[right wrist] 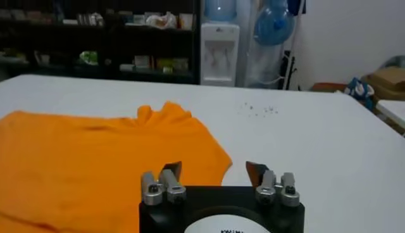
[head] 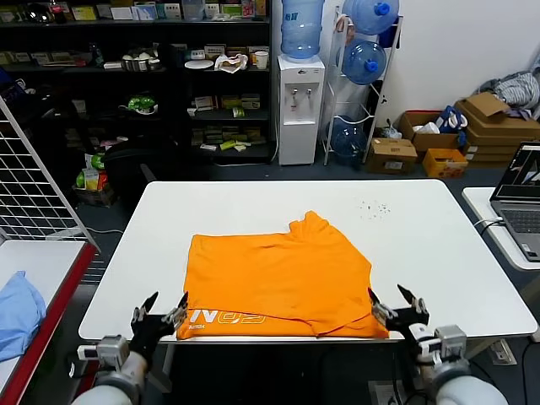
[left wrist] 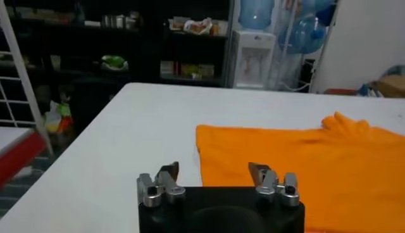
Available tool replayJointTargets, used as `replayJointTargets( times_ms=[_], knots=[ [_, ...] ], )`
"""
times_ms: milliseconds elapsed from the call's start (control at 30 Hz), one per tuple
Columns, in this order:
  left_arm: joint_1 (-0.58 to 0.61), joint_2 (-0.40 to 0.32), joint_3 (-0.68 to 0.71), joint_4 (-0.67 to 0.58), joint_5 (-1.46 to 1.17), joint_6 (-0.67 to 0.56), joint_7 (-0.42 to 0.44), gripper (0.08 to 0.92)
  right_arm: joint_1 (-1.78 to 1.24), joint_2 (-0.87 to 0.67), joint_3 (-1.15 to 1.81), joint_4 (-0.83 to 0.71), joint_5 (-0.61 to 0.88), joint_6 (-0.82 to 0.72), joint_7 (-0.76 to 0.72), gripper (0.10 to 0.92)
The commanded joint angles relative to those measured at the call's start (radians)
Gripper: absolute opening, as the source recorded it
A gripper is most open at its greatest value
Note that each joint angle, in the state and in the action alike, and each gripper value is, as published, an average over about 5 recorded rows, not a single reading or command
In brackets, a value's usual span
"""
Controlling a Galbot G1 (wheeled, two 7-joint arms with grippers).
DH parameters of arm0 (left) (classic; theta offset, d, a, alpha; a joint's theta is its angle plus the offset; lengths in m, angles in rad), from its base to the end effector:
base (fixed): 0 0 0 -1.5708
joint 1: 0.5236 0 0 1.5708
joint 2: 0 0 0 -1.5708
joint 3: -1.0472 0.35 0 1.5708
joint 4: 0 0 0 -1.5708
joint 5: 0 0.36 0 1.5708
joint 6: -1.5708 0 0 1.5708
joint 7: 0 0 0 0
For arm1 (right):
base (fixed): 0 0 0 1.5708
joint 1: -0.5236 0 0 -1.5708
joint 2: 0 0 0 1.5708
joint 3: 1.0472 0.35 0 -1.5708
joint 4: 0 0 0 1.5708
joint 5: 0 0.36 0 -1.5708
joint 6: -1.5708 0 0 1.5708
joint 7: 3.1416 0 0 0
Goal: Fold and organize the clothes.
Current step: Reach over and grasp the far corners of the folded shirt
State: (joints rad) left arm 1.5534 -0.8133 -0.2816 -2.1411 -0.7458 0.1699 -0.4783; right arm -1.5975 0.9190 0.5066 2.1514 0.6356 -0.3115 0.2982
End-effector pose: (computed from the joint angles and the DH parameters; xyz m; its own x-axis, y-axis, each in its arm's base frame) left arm 0.1783 0.0542 -0.2852 -0.9091 0.0815 0.4085 0.0605 0.9961 -0.0641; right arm 0.1915 -0.0885 -0.2634 -0.9204 -0.0583 0.3865 -0.0689 0.9975 -0.0135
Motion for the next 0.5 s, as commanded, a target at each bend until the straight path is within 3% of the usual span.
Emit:
replayJointTargets(
  times_ms=[33, 200, 500],
  knots=[
    [-0.481, 0.0, 0.098, 0.243, -0.11, -0.008, 0.078, 0.8, 0.545, 0.019, -0.154, -0.233, 0.049, -0.026, 0.043, 0.856],
    [-0.706, -0.044, 0.21, 0.469, -0.15, 0.002, 0.12, 0.904, 0.858, 0.069, -0.343, -0.492, 0.105, -0.088, 0.079, 0.918],
    [-0.861, -0.146, 0.34, 0.73, -0.17, 0.071, 0.167, 0.921, 1.097, 0.249, -0.493, -0.888, 0.128, -0.161, 0.03, 0.921]
  ],
)
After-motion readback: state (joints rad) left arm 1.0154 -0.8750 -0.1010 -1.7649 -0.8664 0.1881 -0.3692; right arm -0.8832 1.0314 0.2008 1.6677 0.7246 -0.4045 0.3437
